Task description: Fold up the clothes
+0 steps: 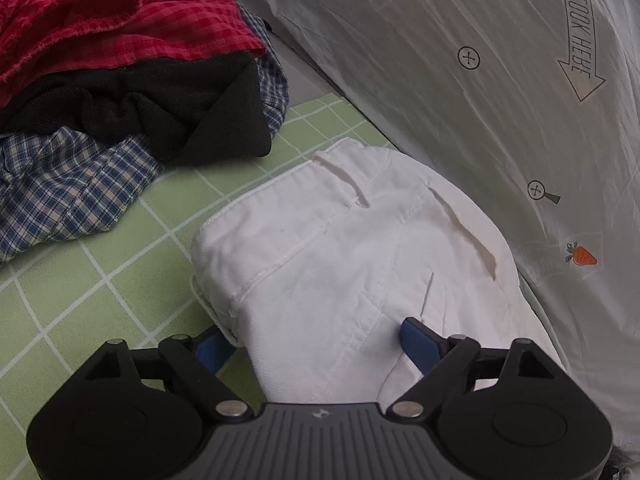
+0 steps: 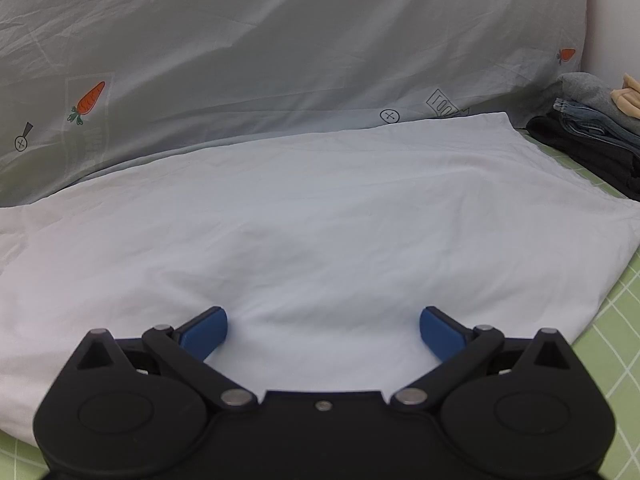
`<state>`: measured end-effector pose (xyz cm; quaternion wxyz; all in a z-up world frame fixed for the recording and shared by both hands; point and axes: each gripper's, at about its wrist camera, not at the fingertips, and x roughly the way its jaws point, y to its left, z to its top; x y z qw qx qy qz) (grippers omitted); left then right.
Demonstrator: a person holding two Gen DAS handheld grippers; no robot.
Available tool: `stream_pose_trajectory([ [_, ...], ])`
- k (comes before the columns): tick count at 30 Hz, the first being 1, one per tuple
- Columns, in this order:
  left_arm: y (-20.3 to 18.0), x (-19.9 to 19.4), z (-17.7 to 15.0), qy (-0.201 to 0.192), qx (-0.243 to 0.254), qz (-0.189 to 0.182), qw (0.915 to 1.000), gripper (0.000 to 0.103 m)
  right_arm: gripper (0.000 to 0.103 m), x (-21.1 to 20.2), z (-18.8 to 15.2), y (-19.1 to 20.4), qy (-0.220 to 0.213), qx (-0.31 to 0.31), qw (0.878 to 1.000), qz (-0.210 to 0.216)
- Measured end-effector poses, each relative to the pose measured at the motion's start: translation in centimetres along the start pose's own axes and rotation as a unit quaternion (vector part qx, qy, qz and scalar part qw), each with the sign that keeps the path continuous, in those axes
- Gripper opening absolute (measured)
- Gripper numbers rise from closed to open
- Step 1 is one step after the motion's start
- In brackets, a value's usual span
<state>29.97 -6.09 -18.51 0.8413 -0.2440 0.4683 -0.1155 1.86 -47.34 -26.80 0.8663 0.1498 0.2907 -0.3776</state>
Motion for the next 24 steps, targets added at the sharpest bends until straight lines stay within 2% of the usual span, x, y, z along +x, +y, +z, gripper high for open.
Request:
stream_pose_trajectory([
  [1,0.1,0.0,0.0,-0.003,-0.002,-0.002,1.0000,0.060,0.103,0.0,0.0,0.0,0.000,0.000,1.000,0.000],
  [2,0.0,-0.1,0.0,-0.009,0.005,0.001,0.9999,0.047,0.103,0.0,0.0,0.0,0.000,0.000,1.000,0.000],
  [3,-0.4,-0.3,-0.1,-0.015,0.021,0.006,0.9996,0.041,0.103,0.0,0.0,0.0,0.000,0.000,1.000,0.000],
  [7,-3.0,-1.4,-0.6,-0.048,0.102,0.022,0.9934,0.027,0.103,0.0,-0.1,0.1,0.000,0.000,1.000,0.000],
  [9,-4.7,-2.5,-0.8,-0.077,0.131,0.005,0.9883,0.019,0.103,0.0,-0.1,0.0,0.000,-0.001,1.000,0.000],
  [11,-6.5,-3.5,-1.0,-0.093,0.159,-0.024,0.9826,0.017,0.103,0.0,-0.1,0.0,0.000,-0.001,1.000,0.000],
  [15,-10.6,-4.3,-2.1,-0.100,0.211,-0.084,0.9686,0.017,0.103,-0.1,-0.1,0.1,0.000,-0.001,1.000,-0.001],
  [18,-13.5,-4.4,-4.0,-0.090,0.253,-0.138,0.9533,0.016,0.103,-0.1,-0.1,0.2,0.000,-0.001,1.000,-0.001],
  [22,-16.7,-3.1,-7.5,-0.049,0.319,-0.188,0.9274,0.016,0.103,-0.1,-0.1,0.2,0.000,-0.001,1.000,-0.001],
  [23,-17.4,-2.5,-8.4,-0.033,0.330,-0.198,0.9224,0.018,0.103,-0.1,-0.1,0.2,0.000,-0.001,1.000,-0.002],
  [24,-17.7,-1.4,-9.2,-0.008,0.329,-0.203,0.9223,0.025,0.103,-0.1,-0.1,0.2,0.000,-0.001,1.000,-0.002],
])
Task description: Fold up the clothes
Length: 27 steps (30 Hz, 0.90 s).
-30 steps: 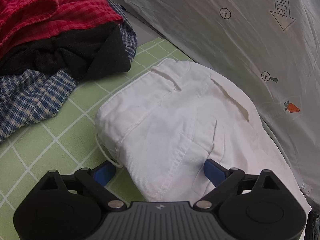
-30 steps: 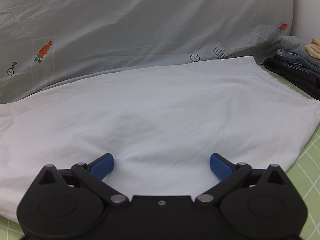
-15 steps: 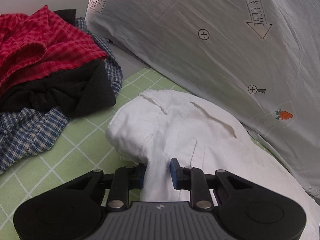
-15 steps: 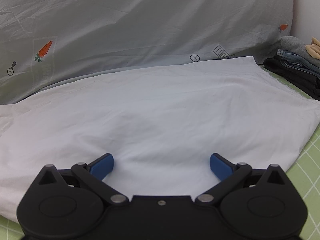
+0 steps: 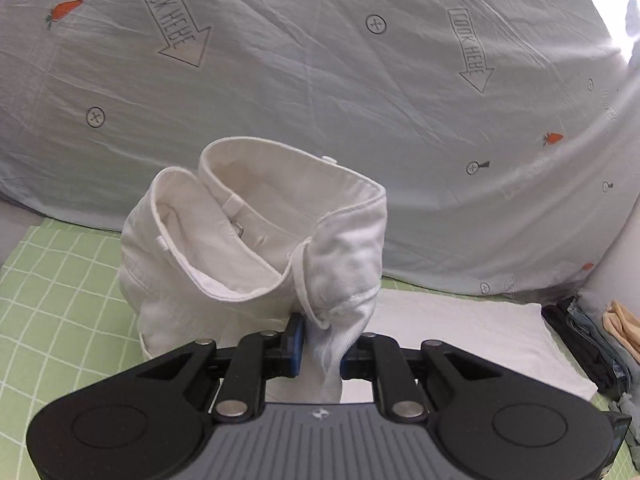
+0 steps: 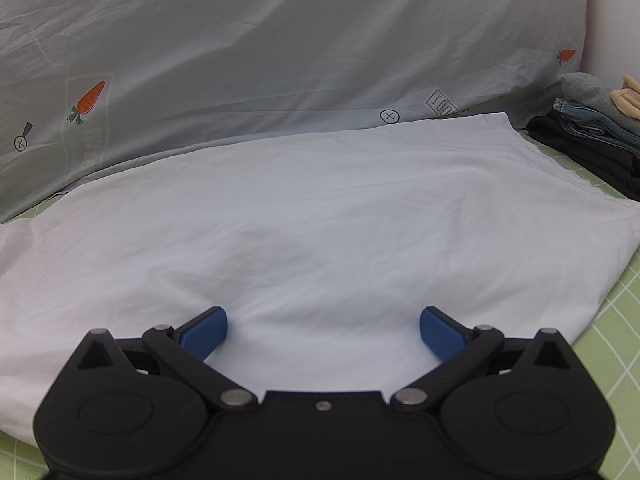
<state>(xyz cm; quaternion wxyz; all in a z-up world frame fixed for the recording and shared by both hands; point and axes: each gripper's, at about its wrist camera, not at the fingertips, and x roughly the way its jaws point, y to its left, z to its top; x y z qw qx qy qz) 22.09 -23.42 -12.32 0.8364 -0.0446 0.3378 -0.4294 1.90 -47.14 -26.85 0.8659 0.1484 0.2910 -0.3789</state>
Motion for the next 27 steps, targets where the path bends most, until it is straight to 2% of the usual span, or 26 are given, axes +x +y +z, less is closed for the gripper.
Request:
stream_pose_trajectory([
  [3,0.5,3.9,-2.2,0.081,-0.069,-0.041,0.9935,0.039,0.103,0.0,0.0,0.0,0.000,0.000,1.000,0.000],
  [4,0.7,5.0,-3.2,0.102,-0.090,-0.046,0.9897,0.039,0.103,0.0,0.0,0.0,0.000,0.000,1.000,0.000],
  [6,0.6,6.0,-4.3,0.124,-0.097,-0.051,0.9862,0.039,0.103,0.0,0.0,0.0,0.000,0.000,1.000,0.000],
  [8,0.0,6.2,-4.5,0.131,-0.084,-0.050,0.9866,0.040,0.103,0.0,0.0,-0.1,0.000,0.000,1.000,-0.001],
  [10,-0.4,5.8,-4.4,0.130,-0.078,-0.048,0.9873,0.045,0.103,0.0,0.0,0.0,0.000,0.000,1.000,-0.001],
  [12,-0.3,4.9,-4.0,0.123,-0.087,-0.049,0.9873,0.057,0.103,0.0,0.0,0.0,0.000,0.000,1.000,-0.002],
  [15,0.4,3.0,-3.7,0.107,-0.103,-0.049,0.9877,0.061,0.103,0.0,0.1,0.0,0.003,-0.002,1.000,-0.003],
  [16,0.7,2.3,-3.5,0.102,-0.099,-0.036,0.9892,0.061,0.103,-0.1,0.3,0.1,0.009,-0.005,1.000,-0.004],
  [18,1.3,0.6,-2.9,0.088,-0.083,0.016,0.9925,0.062,0.103,-0.6,1.1,0.5,0.025,-0.006,1.000,-0.005],
  [20,2.2,-0.2,-2.8,0.079,-0.073,0.068,0.9919,0.062,0.103,-1.4,2.0,1.2,0.020,-0.010,1.000,0.000],
  [23,4.2,-0.3,-3.3,0.086,-0.068,0.129,0.9856,0.062,0.101,-2.6,3.5,3.3,-0.007,-0.041,0.999,0.006],
  [27,6.6,0.2,-4.5,0.111,-0.071,0.181,0.9746,0.062,0.088,-3.6,5.5,6.4,-0.029,-0.037,0.996,0.072],
])
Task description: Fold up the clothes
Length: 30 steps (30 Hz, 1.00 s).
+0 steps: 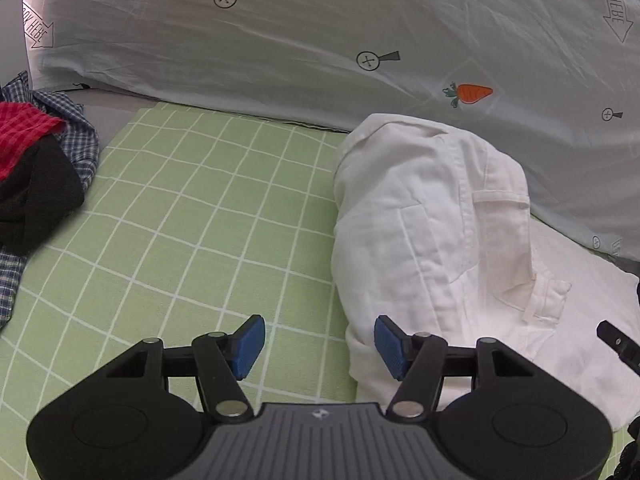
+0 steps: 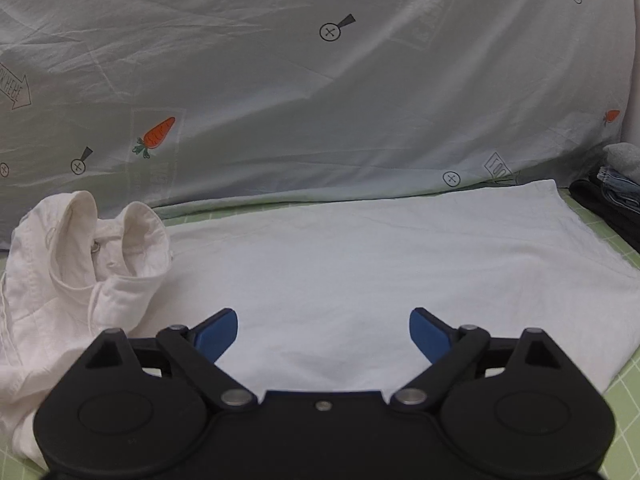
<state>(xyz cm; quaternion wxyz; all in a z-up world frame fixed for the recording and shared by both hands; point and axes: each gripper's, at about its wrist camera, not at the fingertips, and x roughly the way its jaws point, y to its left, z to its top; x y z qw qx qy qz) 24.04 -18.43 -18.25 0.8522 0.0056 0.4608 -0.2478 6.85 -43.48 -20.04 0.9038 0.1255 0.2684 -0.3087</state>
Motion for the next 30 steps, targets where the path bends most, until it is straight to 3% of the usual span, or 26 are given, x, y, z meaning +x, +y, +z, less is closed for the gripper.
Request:
stream_pose_trajectory([
  [2,0.4,0.3,-0.1,0.003,-0.004,0.003,1.0000,0.062,0.079,0.1,1.0,1.6,0.001,0.006,0.999,0.046],
  [4,0.7,0.6,-0.3,0.006,-0.008,0.004,0.9999,0.062,0.051,0.7,1.5,3.0,0.020,0.025,0.995,0.095],
  [5,0.7,0.8,-0.2,0.008,-0.010,0.002,0.9999,0.062,0.045,1.0,1.5,3.7,0.032,0.034,0.992,0.114],
  [9,0.3,1.2,-0.3,0.013,-0.002,0.001,0.9999,0.062,0.045,2.1,1.2,6.3,0.060,0.039,0.984,0.163],
  [11,-0.1,1.3,-0.4,0.015,0.001,0.000,0.9999,0.062,0.060,2.4,0.9,7.3,0.068,0.029,0.984,0.162],
  [14,-0.4,1.5,-0.6,0.018,0.004,0.000,0.9998,0.062,0.062,3.5,0.2,8.1,0.088,0.020,0.983,0.162],
  [17,-0.6,1.7,-0.6,0.019,0.006,0.002,0.9998,0.062,0.054,4.7,-0.5,8.2,0.115,0.029,0.980,0.158],
  [18,-0.6,1.7,-0.6,0.020,0.007,0.002,0.9998,0.062,0.049,4.9,-0.6,8.1,0.119,0.031,0.980,0.158],
  [19,-0.6,1.7,-0.5,0.020,0.007,0.001,0.9998,0.062,0.037,5.1,-0.8,8.1,0.124,0.034,0.979,0.158],
  [22,-0.7,1.6,-0.3,0.019,0.007,0.000,0.9998,0.062,0.011,4.2,-0.5,8.2,0.100,0.028,0.980,0.168],
  [26,-1.1,0.0,0.7,-0.015,0.005,-0.030,0.9994,0.062,0.009,0.7,1.7,6.8,0.036,0.032,0.983,0.176],
  [30,-2.8,-1.3,1.7,-0.046,0.021,-0.056,0.9972,0.065,0.009,-2.4,2.9,4.7,-0.021,0.006,0.991,0.130],
])
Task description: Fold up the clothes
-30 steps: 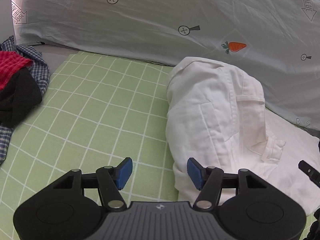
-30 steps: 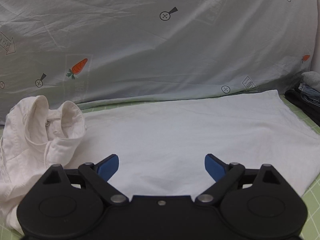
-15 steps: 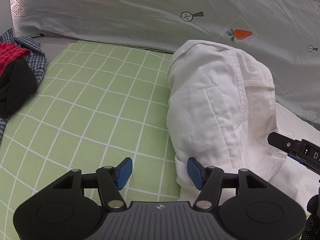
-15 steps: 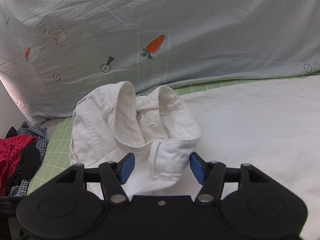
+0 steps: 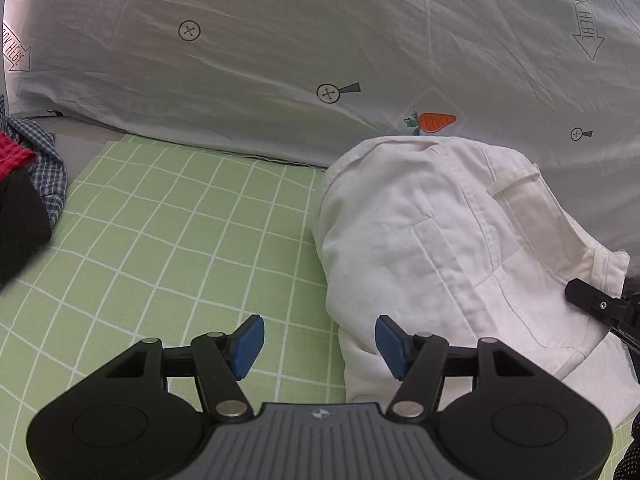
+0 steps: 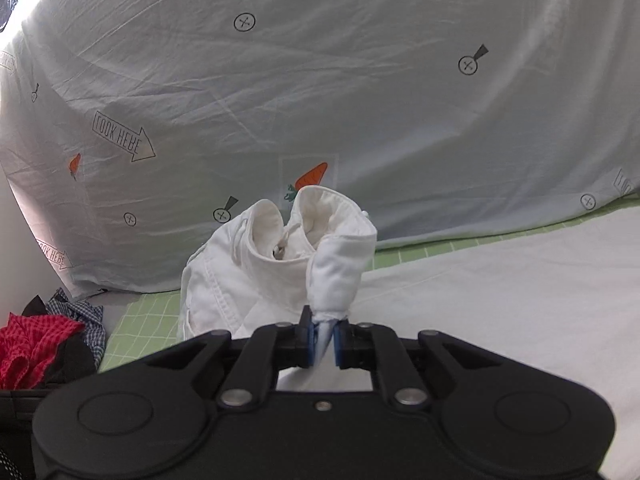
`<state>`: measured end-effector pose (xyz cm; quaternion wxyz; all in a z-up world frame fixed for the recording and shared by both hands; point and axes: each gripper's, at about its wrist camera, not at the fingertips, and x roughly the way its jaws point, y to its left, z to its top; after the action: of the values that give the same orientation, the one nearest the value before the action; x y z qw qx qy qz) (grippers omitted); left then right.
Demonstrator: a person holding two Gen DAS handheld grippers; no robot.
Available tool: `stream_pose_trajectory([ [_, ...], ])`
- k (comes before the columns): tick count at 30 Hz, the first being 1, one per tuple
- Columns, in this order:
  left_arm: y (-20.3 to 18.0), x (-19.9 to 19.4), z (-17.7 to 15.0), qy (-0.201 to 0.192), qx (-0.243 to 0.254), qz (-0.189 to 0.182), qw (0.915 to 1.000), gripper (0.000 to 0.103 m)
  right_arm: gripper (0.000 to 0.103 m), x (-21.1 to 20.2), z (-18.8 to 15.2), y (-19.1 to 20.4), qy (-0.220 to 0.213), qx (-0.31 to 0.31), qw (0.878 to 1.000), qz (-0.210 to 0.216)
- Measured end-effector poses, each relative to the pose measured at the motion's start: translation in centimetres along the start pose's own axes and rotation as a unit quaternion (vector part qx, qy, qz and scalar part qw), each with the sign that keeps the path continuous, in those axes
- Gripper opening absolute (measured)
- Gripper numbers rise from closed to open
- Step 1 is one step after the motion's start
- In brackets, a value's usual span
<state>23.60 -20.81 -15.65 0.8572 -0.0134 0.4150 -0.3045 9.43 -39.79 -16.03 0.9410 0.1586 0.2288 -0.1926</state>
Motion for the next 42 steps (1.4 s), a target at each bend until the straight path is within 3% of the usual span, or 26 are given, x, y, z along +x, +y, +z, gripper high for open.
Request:
stream_pose_trajectory([
  [2,-1.2,0.9,-0.2,0.012,0.024,-0.005,0.9996,0.065,0.010,1.4,-1.1,-1.7,0.037,-0.021,0.998,-0.038],
  [5,-3.0,2.7,-1.6,0.051,0.076,0.018,0.9957,0.065,0.015,4.3,-4.4,-4.6,0.129,0.005,0.988,-0.081],
  [8,-4.3,3.4,-3.3,0.064,0.133,0.049,0.9878,0.066,0.022,4.1,-5.5,-5.8,0.133,0.035,0.986,-0.090],
  [10,-4.6,3.0,-3.6,0.060,0.158,0.056,0.9840,0.068,0.045,3.8,-5.0,-5.5,0.136,0.017,0.985,-0.106],
  [12,-4.6,2.7,-3.5,0.062,0.163,0.060,0.9829,0.069,0.058,3.2,-4.5,-5.3,0.128,-0.010,0.984,-0.122],
  [18,-5.5,0.6,-3.1,0.058,0.140,0.054,0.9869,0.071,0.094,0.4,-5.2,-7.7,0.109,-0.005,0.976,-0.190],
  [23,-8.1,-1.0,-3.2,0.047,0.144,0.016,0.9883,0.079,0.099,-2.8,-6.4,-11.1,0.124,-0.021,0.959,-0.255],
  [29,-12.4,0.6,-4.3,0.055,0.164,0.037,0.9842,0.082,0.101,-6.3,-7.3,-17.4,0.156,0.041,0.950,-0.268],
  [35,-14.1,2.6,-5.1,0.085,0.120,0.061,0.9872,0.084,0.101,-7.8,-7.5,-24.3,0.167,0.080,0.947,-0.262],
  [42,-14.8,5.1,-4.7,0.093,0.104,0.101,0.9851,0.095,0.103,-6.8,-5.6,-32.4,0.122,0.100,0.948,-0.277],
])
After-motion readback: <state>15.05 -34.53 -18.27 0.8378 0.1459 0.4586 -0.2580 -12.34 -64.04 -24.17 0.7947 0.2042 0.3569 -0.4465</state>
